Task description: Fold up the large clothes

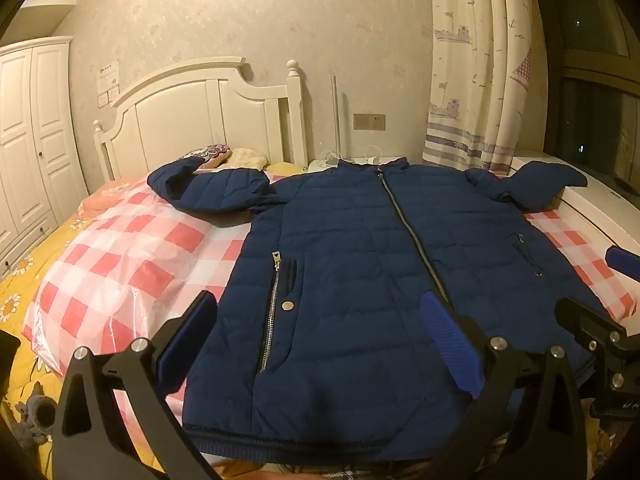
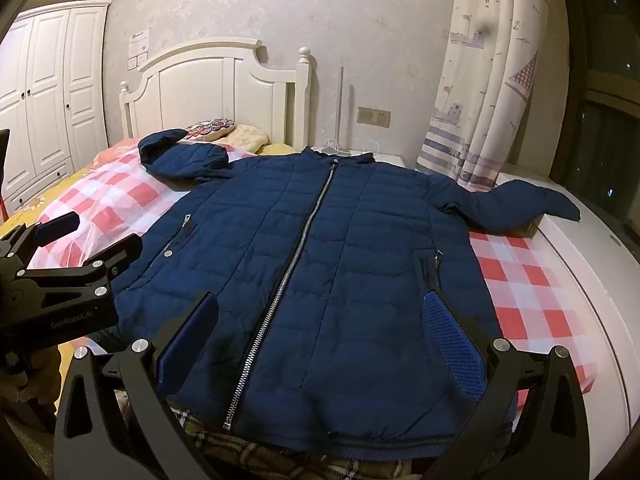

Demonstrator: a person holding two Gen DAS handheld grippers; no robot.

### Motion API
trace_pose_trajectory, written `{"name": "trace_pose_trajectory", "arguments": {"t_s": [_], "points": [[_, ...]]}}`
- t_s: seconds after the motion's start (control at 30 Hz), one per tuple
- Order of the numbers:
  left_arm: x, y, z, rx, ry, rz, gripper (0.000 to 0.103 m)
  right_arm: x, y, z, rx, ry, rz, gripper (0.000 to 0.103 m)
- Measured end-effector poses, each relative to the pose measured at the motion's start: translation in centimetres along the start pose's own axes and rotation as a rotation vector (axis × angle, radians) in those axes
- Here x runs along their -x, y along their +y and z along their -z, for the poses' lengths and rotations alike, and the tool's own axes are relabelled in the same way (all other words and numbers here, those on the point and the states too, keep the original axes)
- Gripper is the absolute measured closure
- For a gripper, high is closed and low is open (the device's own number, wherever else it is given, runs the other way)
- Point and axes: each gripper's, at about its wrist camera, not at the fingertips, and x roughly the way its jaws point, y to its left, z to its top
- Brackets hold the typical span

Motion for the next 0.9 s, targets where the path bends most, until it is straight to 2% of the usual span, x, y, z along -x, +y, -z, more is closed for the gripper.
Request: {"name": "trace_pose_trajectory", "arguments": {"t_s": [0.9], "points": [[-0.4,0.2,0.9,0.002,0.021,-0.006,0.002,-0.2,0.2,0.2,-0.011,0.006,-0.006,0.005]]}}
